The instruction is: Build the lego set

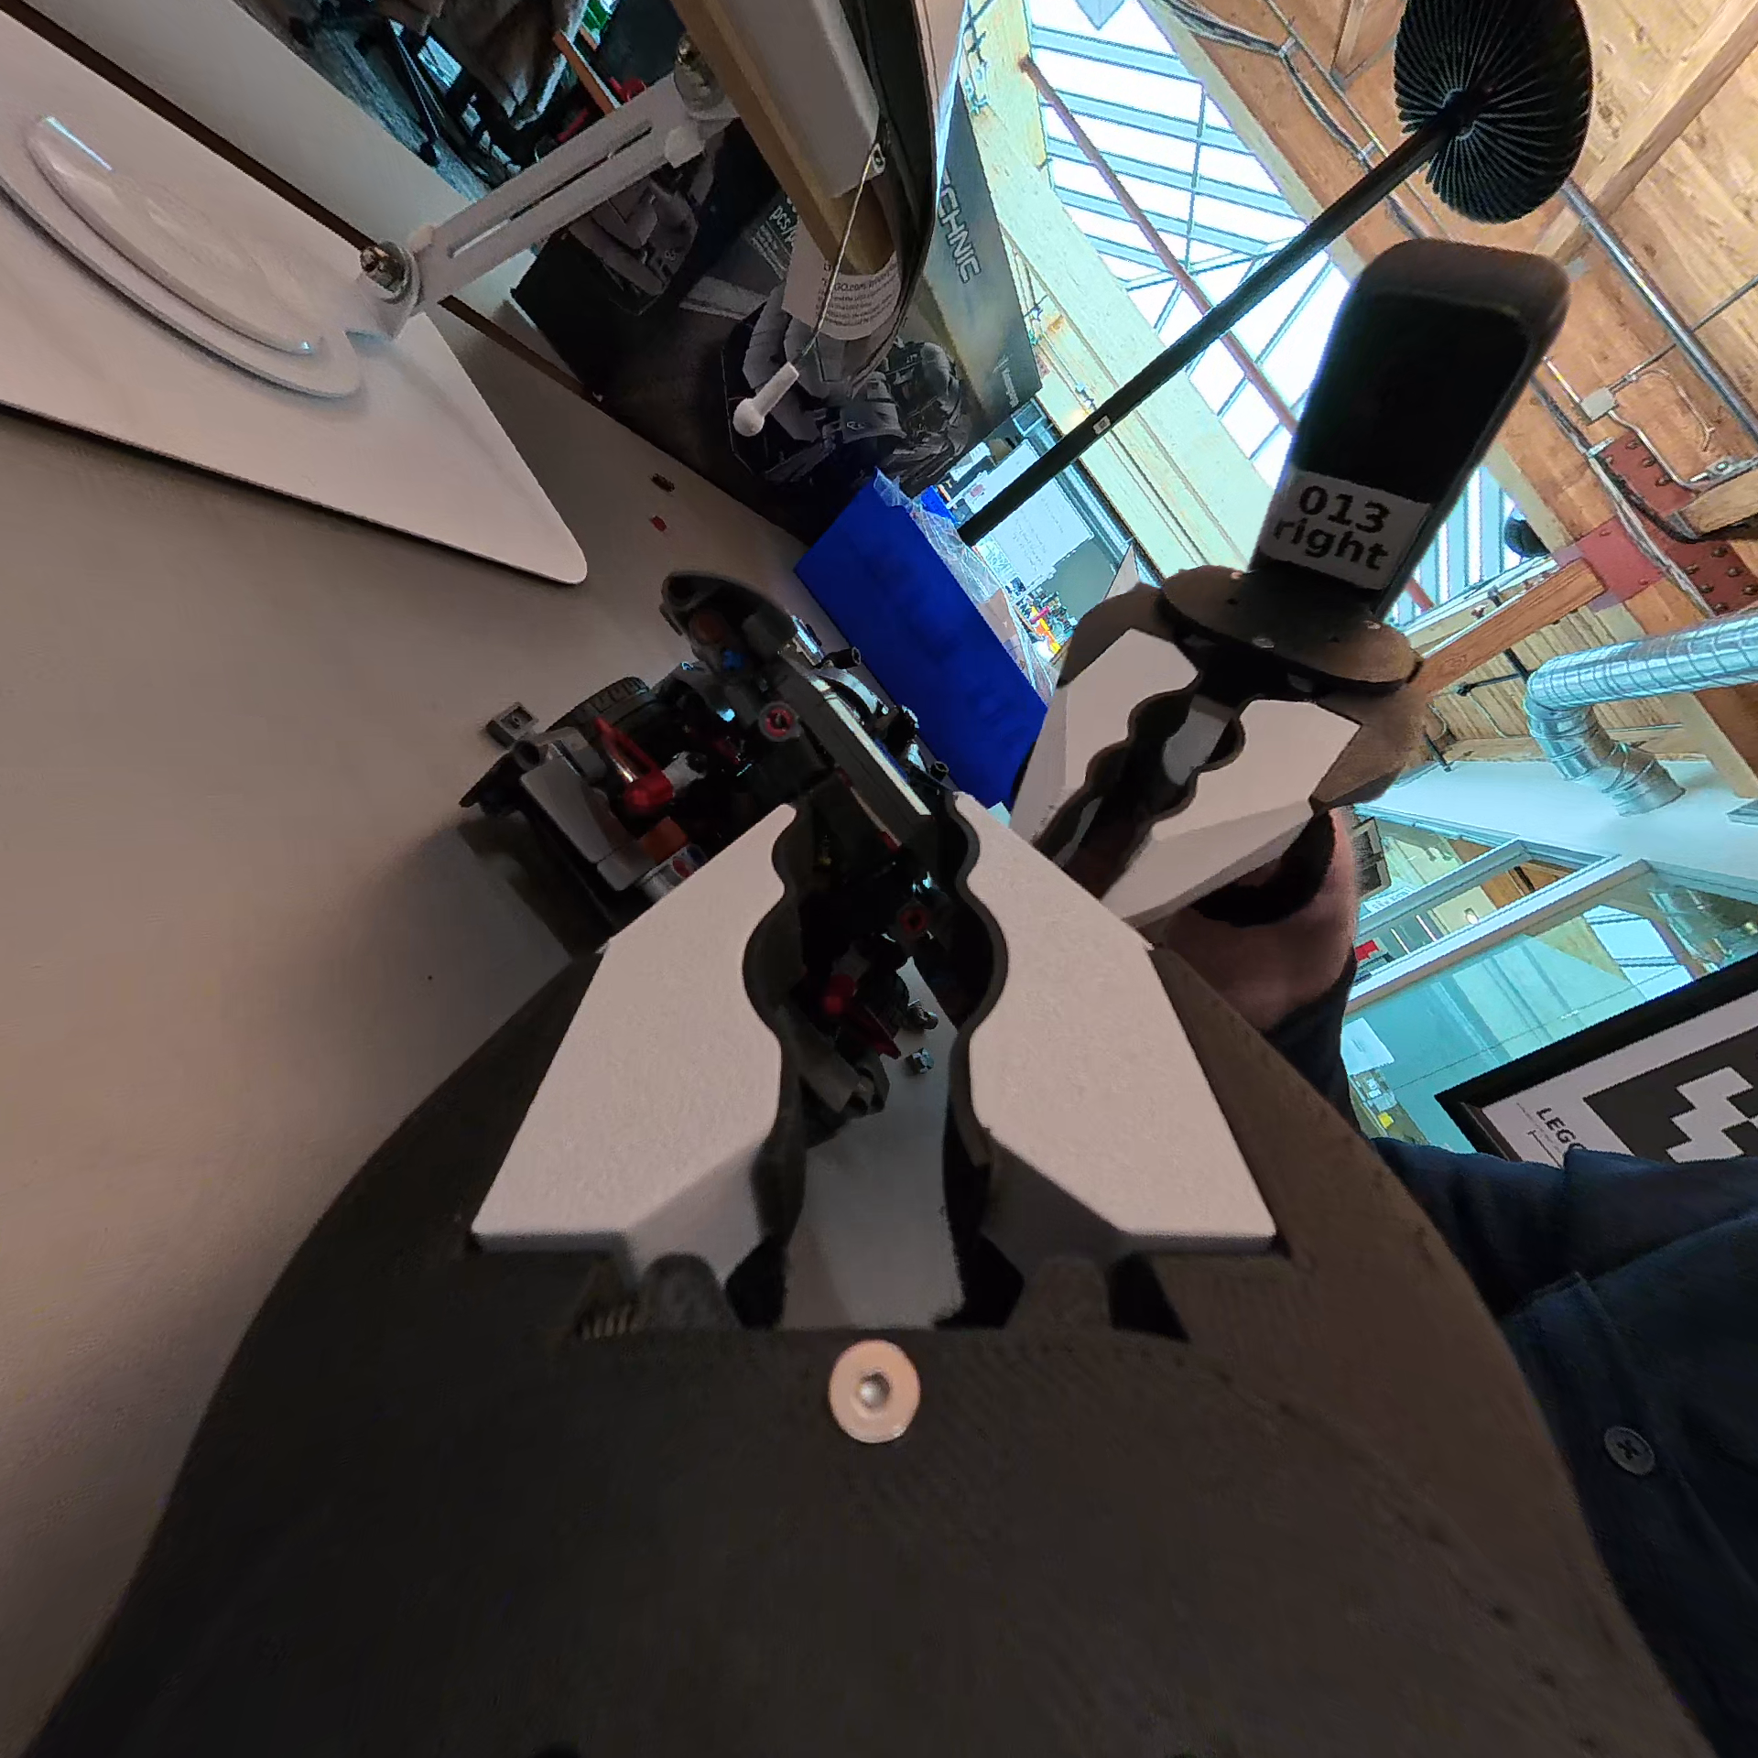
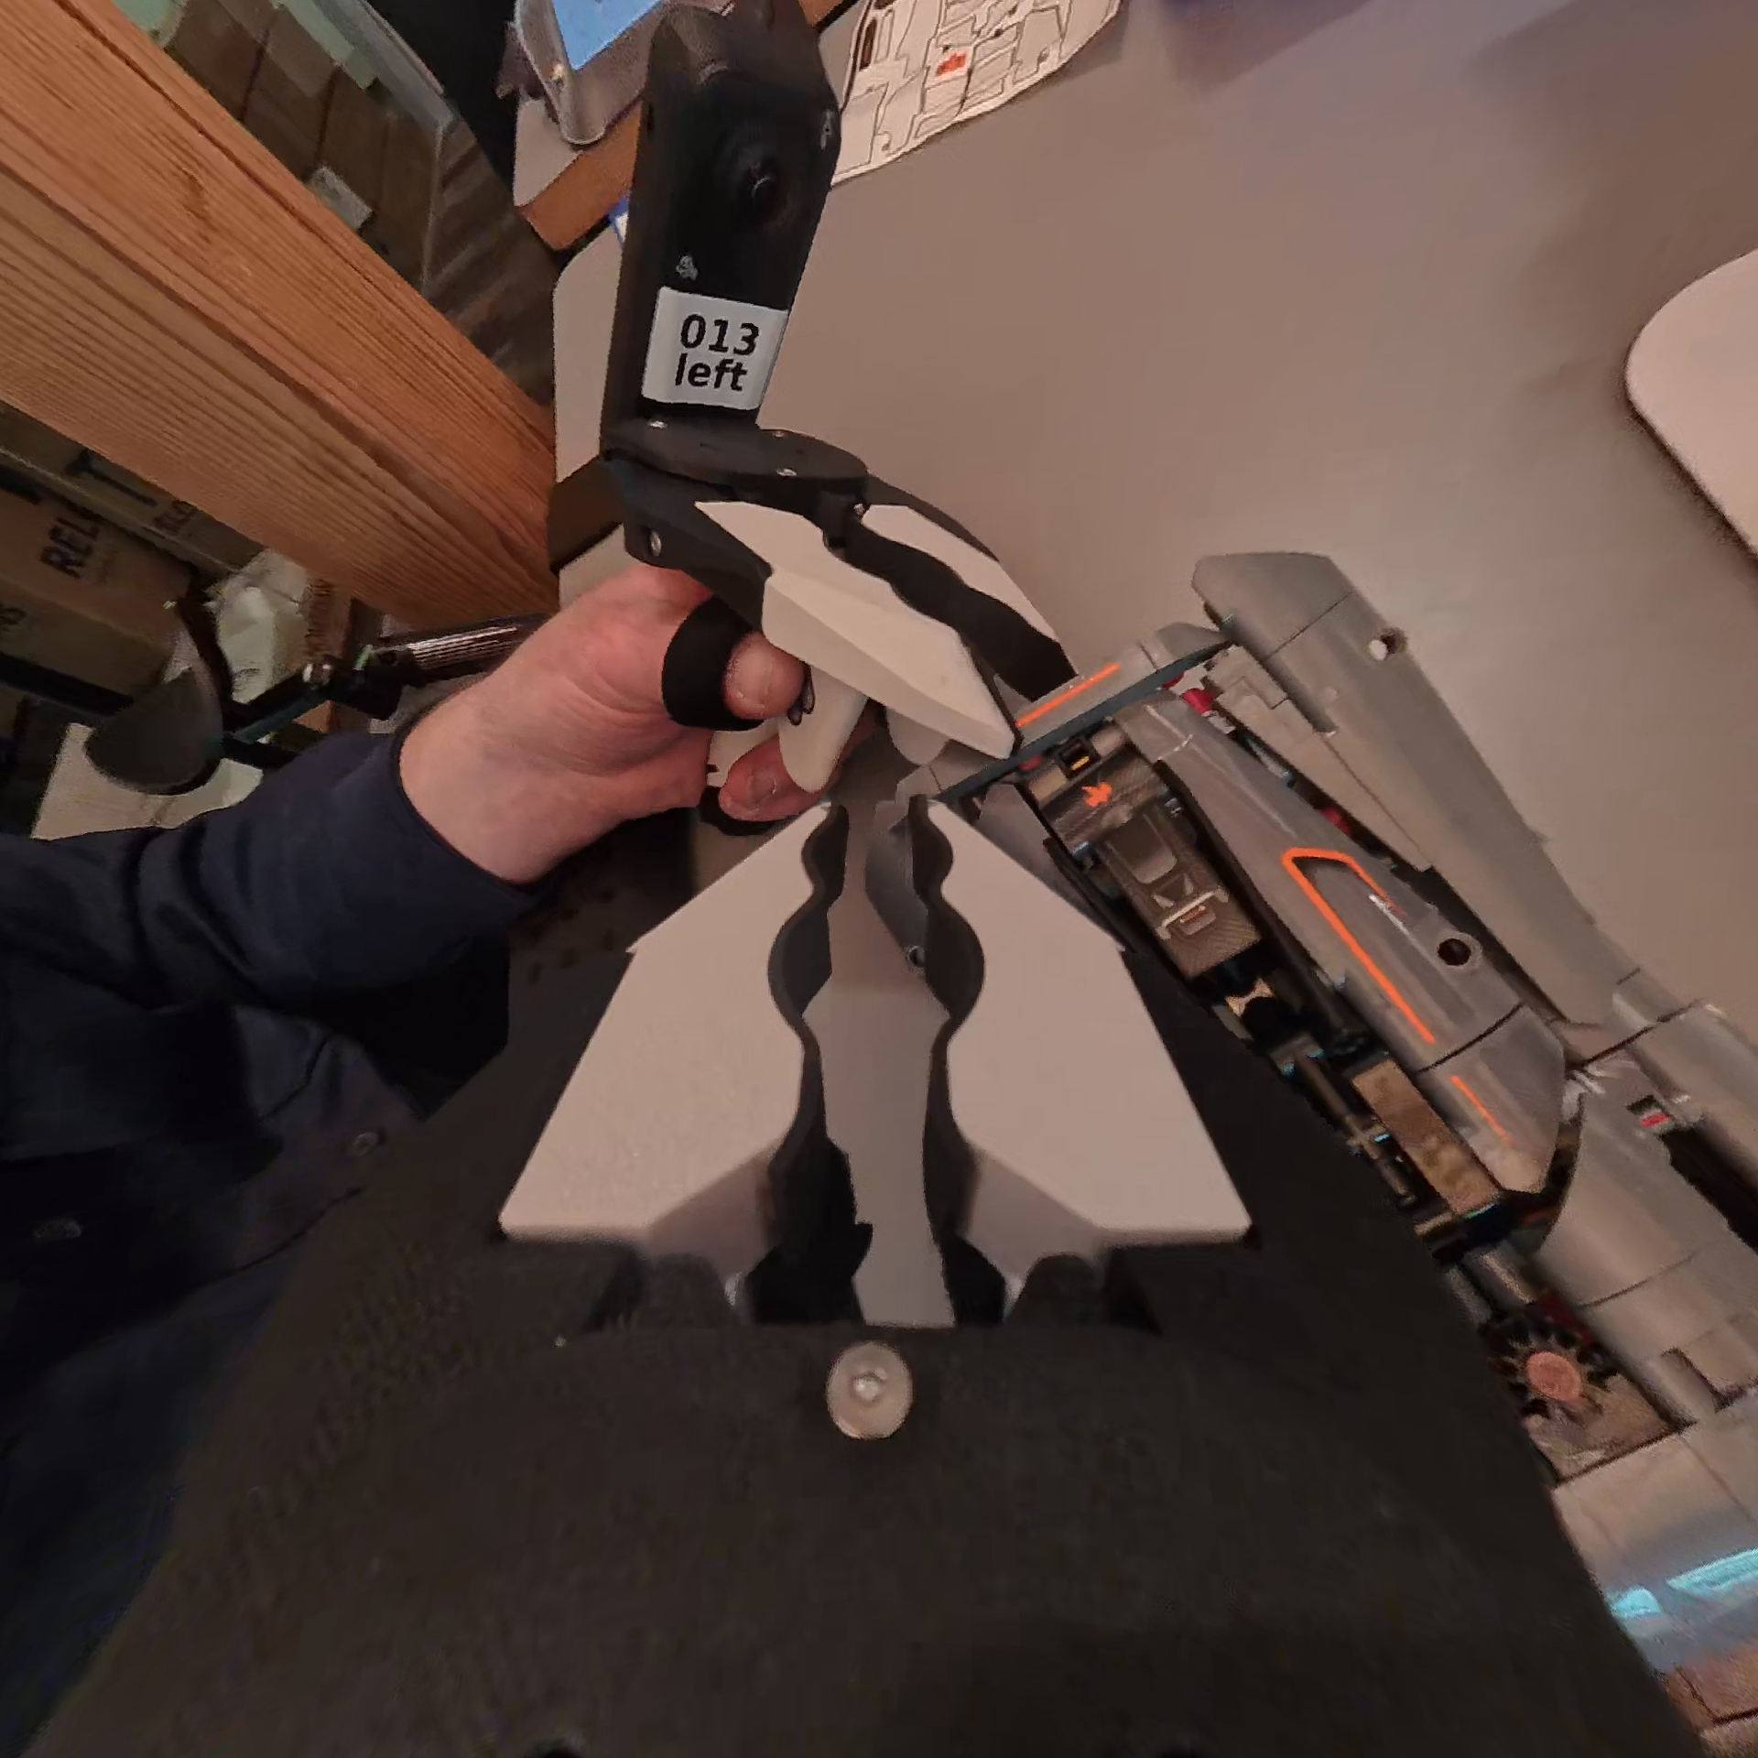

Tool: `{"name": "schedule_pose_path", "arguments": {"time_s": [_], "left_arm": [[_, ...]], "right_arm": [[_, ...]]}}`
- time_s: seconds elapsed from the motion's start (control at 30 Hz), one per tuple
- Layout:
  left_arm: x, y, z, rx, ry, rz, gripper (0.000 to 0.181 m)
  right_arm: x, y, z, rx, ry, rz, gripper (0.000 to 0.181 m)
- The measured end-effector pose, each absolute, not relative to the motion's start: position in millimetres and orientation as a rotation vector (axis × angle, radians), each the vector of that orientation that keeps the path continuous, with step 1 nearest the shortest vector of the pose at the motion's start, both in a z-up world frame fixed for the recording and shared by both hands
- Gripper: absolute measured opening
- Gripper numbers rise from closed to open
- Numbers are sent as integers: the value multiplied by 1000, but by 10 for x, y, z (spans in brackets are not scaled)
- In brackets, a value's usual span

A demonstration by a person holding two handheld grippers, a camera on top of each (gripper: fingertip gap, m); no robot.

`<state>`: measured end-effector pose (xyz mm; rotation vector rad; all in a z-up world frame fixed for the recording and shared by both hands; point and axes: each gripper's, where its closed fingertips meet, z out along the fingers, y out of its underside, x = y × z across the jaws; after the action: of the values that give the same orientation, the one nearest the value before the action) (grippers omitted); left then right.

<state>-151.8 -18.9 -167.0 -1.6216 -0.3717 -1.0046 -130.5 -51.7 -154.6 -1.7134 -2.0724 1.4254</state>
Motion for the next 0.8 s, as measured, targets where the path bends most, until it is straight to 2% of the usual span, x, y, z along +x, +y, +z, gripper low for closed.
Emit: {"name": "schedule_pose_path", "arguments": {"time_s": [0.37,0.6,0.8], "left_arm": [[-1512,-188,-1682,-1628,-372,-1001,22],[-1498,-183,-1692,-1633,-369,-1004,21],[-1494,-179,-1710,-1643,-370,-1001,21]], "right_arm": [[-1374,-485,-1614,-1676,-2060,1314,8],[-1293,-445,-1661,-1607,-2142,1232,23],[-1221,-469,-1732,-1459,-2254,1106,29]]}}
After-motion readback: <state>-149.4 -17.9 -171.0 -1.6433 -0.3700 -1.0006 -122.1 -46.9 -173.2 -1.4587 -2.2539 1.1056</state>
